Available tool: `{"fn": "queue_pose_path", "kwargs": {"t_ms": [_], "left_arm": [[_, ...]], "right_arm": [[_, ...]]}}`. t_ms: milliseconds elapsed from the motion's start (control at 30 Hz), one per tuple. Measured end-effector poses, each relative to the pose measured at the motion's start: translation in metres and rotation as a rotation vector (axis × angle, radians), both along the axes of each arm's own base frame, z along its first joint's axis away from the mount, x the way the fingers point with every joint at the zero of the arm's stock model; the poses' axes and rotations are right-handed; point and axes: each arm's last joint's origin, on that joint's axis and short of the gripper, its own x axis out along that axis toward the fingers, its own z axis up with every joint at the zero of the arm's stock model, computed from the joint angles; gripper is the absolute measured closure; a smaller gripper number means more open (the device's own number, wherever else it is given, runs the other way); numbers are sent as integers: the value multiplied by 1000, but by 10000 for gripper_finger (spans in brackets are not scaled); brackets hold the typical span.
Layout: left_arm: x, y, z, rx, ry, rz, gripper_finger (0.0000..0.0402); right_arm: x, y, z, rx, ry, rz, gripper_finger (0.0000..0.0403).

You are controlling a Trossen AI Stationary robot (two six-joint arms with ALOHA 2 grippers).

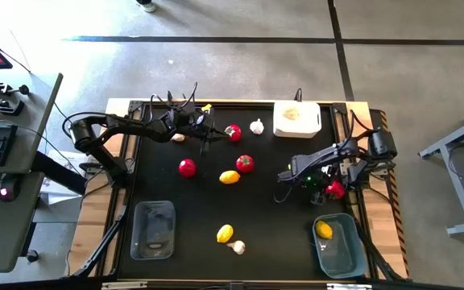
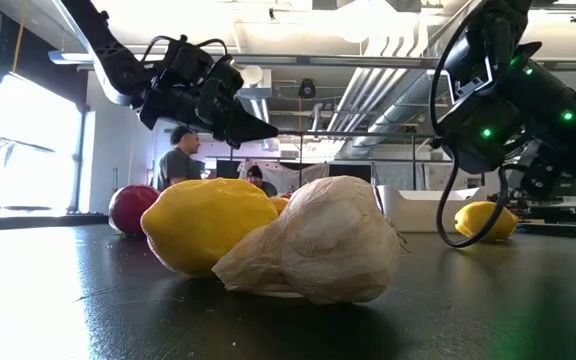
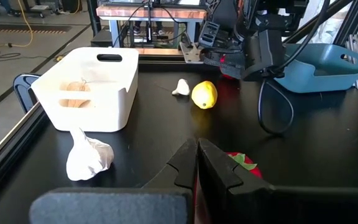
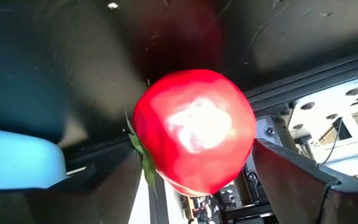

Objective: Sort produce into baskets
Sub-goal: Put the tomato into the transparent bin

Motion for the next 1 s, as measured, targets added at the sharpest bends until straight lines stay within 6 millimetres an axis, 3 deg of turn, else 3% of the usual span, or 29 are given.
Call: {"fn": "queue_pose_path", "kwargs": {"t_ms": [133,433,733,1000], "left_arm": [[0,0,0,0,0,0,401],[0,0,0,1,0,0,401],[0,0,0,2,-2,0,401],[0,0,1,5,-8,0,401]], "right_arm": [[0,1,-1,23,-8,-1,144],[2,2,0,53,-22,-12,250],[25,1,31,5,-222,19,261],[22,1,59,-48,-376,-71,269]]}}
